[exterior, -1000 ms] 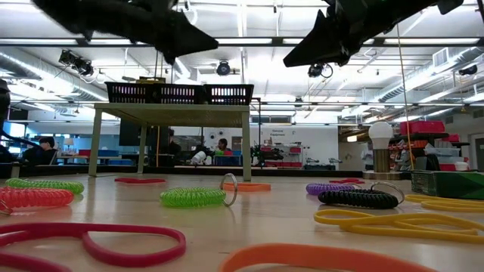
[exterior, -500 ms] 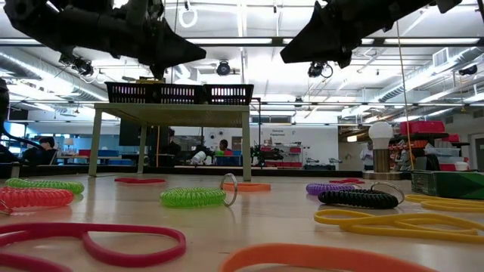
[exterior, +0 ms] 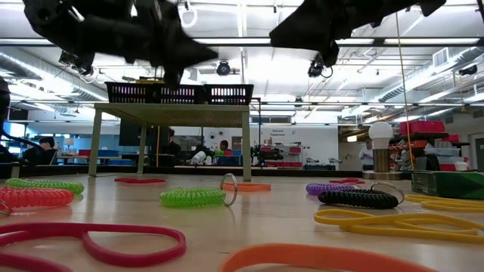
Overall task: Pick & Place Office Desk Supplies
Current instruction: Put the yellow rubber band into the right black bin on the shelf
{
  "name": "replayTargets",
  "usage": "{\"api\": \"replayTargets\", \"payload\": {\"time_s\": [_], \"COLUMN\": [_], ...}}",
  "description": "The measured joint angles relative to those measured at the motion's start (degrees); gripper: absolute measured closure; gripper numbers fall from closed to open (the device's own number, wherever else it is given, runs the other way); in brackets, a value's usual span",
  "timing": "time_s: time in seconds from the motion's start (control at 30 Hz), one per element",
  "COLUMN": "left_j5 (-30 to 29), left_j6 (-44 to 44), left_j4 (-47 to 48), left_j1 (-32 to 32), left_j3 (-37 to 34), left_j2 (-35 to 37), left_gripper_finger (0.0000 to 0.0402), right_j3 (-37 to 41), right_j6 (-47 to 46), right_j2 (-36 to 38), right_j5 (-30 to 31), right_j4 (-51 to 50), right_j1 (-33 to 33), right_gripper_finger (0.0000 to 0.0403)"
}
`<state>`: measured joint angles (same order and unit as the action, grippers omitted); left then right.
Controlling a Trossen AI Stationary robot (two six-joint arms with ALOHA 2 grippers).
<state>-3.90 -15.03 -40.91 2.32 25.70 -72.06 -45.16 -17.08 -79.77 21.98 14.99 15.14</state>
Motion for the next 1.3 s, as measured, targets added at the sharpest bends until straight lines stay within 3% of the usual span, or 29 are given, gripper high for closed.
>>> {"api": "replayTargets", "payload": {"time_s": [0.17,0.33,0.57,0.77,1.0,1.3], "left_j5": [-5.52,-14.67,-20.29,-20.71,-20.59,-20.49], "left_j6": [3.4,6.81,9.14,9.07,9.34,9.85], "left_j4": [-1.44,-11.49,-20.71,-24.14,-24.59,-24.51], "left_j1": [6.07,12.4,15.0,15.05,14.98,14.99], "left_j3": [-0.07,-0.05,-0.05,-0.03,-0.05,-0.03], "left_j2": [-5.16,-12.81,-21.8,-25.66,-25.76,-25.76], "left_gripper_finger": [0.0396,0.0396,0.0391,0.0392,0.0392,0.0392], "right_j3": [-4.92,-13.94,-24.11,-29.28,-30.26,-24.22], "right_j6": [-0.04,-3.31,-11.03,-17.51,-29.63,-49.76], "right_j2": [-0.03,-0.25,-4.83,-12.19,-17.76,-19.39], "right_j5": [0.75,3.84,5.8,-2.82,-13.85,-13.91], "right_j4": [-11.47,-31.15,-51.36,-64.56,-71.84,-68.97], "right_j1": [0.6,4.07,7.75,9.54,14.04,18.97], "right_gripper_finger": [0.0395,0.0397,0.0399,0.04,0.0362,0.0284]}}
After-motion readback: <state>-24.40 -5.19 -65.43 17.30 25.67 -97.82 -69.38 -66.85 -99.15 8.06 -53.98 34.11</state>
